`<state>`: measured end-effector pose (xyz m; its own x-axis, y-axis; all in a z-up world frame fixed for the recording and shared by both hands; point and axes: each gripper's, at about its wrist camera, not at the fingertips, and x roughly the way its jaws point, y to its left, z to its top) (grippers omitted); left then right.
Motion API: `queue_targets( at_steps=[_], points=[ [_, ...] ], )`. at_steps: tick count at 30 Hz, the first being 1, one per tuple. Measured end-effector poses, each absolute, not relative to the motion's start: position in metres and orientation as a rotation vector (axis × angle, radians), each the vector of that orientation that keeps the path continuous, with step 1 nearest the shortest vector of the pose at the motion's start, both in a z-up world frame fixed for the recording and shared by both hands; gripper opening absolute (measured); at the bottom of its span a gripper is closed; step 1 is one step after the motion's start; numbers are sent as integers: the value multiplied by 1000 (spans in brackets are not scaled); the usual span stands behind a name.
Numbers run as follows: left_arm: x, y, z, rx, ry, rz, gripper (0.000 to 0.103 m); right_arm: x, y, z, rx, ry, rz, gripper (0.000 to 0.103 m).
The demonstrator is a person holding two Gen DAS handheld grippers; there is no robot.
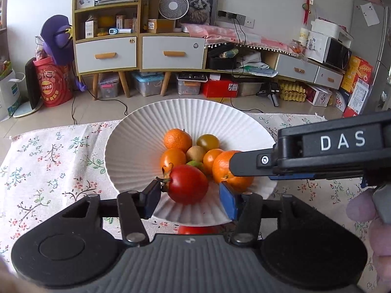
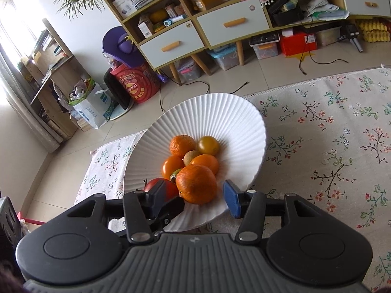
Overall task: Organize fruits
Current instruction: 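Carry the red tomato and tangerine into the white bowl and open both tools, then withdraw both tools from the bowl toward the remaining fruits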
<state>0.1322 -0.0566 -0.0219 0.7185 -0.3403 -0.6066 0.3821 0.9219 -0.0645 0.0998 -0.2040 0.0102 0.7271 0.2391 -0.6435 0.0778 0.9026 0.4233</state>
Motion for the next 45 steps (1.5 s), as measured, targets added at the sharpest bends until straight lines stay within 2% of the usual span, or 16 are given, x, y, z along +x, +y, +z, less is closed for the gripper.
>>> queue_targets(
  at_steps=[4, 14, 21, 31, 33, 38, 45],
  points=[
    [127, -54, -17, 79, 661, -405, 55, 97, -205, 13, 439, 759, 96, 52],
    [113, -49, -11, 144, 669, -404, 69, 83, -202, 24, 358, 749, 118, 67],
    [101, -43, -10, 163, 681, -419, 76, 75, -197, 25, 293, 760, 137, 73],
    [88, -35, -13, 193, 703, -435, 84, 62, -186, 24, 231, 765, 182, 83],
    [86, -32, -14, 198, 707, -432, 89, 58, -183, 22, 217, 767, 188, 85],
    [79, -21, -18, 216, 716, -425, 93, 53, -178, 18, 179, 775, 205, 91],
    [69, 1, -29, 229, 740, -400, 93, 41, -170, 7, 113, 810, 223, 96]
  ],
)
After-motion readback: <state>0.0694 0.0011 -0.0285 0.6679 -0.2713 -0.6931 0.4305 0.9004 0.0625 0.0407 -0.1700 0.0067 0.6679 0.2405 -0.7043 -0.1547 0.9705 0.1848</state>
